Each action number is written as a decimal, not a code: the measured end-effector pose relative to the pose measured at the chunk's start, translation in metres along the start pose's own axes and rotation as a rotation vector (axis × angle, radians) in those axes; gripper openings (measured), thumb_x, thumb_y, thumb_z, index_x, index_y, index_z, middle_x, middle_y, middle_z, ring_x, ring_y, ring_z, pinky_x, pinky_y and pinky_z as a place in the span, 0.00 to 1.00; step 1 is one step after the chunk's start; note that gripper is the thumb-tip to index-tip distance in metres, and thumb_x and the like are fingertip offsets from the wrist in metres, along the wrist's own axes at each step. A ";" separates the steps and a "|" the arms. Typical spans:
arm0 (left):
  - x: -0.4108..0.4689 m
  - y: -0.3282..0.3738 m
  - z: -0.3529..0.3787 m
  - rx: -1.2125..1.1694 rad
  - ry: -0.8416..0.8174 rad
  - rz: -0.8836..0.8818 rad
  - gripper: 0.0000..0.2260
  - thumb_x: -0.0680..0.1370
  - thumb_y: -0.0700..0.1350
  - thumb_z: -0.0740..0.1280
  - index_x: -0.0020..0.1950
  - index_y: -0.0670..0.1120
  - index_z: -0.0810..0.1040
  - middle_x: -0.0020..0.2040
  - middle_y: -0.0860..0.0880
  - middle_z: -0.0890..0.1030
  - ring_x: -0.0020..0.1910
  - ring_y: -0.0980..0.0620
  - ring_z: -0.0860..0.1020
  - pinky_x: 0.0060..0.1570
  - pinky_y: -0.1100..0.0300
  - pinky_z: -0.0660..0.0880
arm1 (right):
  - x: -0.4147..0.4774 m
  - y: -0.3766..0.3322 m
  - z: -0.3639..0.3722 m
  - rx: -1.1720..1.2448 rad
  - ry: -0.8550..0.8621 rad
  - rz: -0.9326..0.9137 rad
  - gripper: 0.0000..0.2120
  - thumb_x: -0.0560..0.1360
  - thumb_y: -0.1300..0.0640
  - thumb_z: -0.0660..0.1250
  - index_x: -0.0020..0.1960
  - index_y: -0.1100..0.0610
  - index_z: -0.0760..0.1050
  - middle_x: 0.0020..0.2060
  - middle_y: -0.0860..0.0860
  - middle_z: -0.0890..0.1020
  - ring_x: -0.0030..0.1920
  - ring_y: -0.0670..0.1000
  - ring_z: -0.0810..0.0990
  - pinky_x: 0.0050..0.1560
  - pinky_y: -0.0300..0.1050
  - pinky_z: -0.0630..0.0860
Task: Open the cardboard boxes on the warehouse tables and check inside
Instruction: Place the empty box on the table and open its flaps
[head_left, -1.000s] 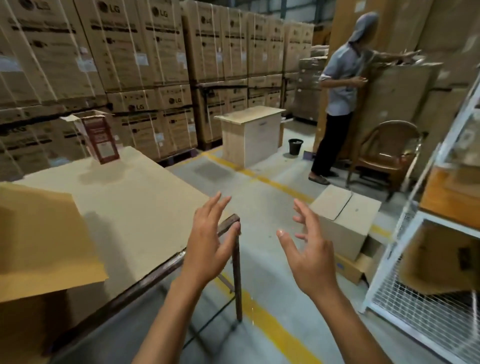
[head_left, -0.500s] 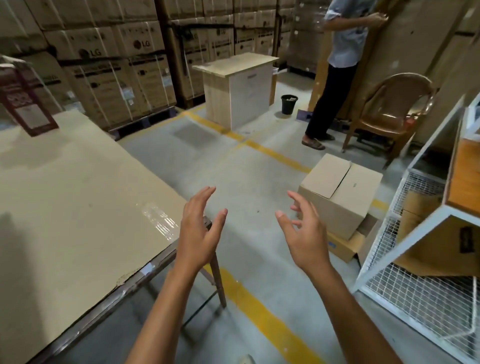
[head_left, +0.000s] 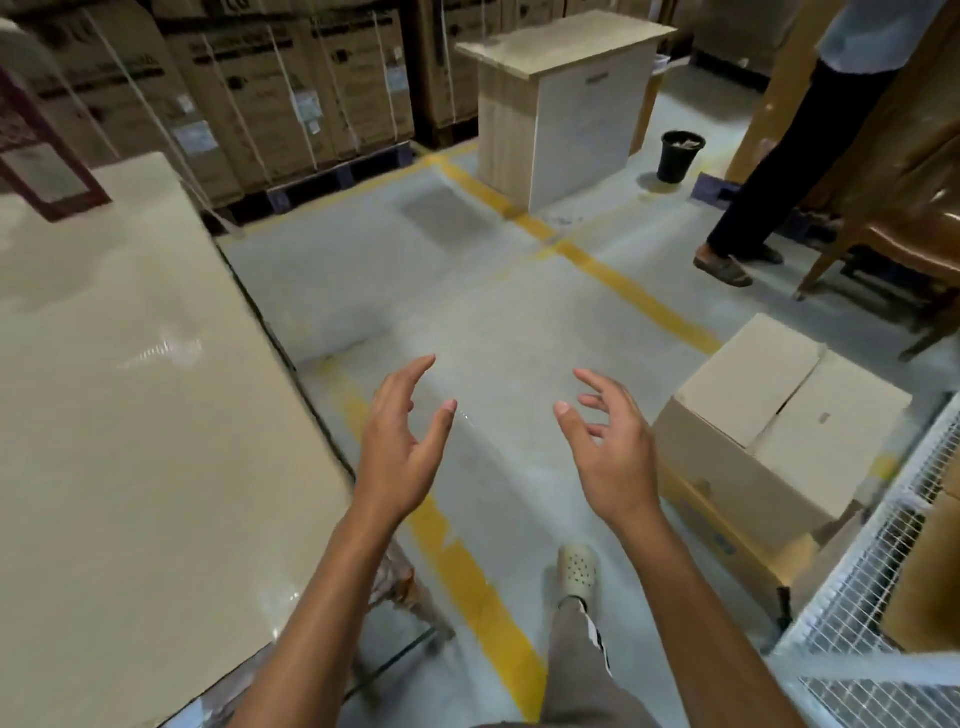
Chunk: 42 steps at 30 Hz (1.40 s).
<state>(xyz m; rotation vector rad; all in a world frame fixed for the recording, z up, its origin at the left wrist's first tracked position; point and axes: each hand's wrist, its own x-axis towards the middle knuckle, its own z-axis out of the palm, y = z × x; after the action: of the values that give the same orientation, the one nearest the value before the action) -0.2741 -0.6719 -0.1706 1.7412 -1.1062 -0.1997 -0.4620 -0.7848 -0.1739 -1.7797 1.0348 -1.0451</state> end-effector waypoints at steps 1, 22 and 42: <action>0.017 -0.006 0.010 0.003 0.016 -0.011 0.22 0.78 0.57 0.62 0.72 0.53 0.71 0.65 0.55 0.74 0.66 0.56 0.73 0.60 0.57 0.74 | 0.025 0.008 0.005 0.000 -0.018 -0.009 0.20 0.75 0.45 0.65 0.65 0.49 0.75 0.58 0.43 0.77 0.57 0.40 0.76 0.50 0.47 0.80; 0.328 -0.124 0.050 0.168 0.370 -0.276 0.21 0.79 0.49 0.65 0.73 0.53 0.70 0.67 0.52 0.76 0.68 0.56 0.73 0.63 0.62 0.72 | 0.421 0.038 0.209 0.096 -0.553 -0.179 0.21 0.76 0.49 0.68 0.69 0.49 0.72 0.61 0.41 0.76 0.58 0.40 0.76 0.53 0.48 0.79; 0.585 -0.316 -0.177 0.322 0.928 -0.430 0.20 0.78 0.46 0.65 0.71 0.49 0.73 0.64 0.51 0.78 0.65 0.58 0.75 0.59 0.59 0.76 | 0.638 -0.094 0.632 0.246 -0.965 -0.430 0.21 0.74 0.46 0.66 0.66 0.49 0.76 0.56 0.43 0.77 0.55 0.43 0.77 0.50 0.45 0.79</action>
<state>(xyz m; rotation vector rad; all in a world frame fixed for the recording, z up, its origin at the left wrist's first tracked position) 0.3435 -0.9739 -0.1412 1.9964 -0.0825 0.5154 0.3438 -1.1897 -0.1360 -1.9807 -0.0651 -0.3850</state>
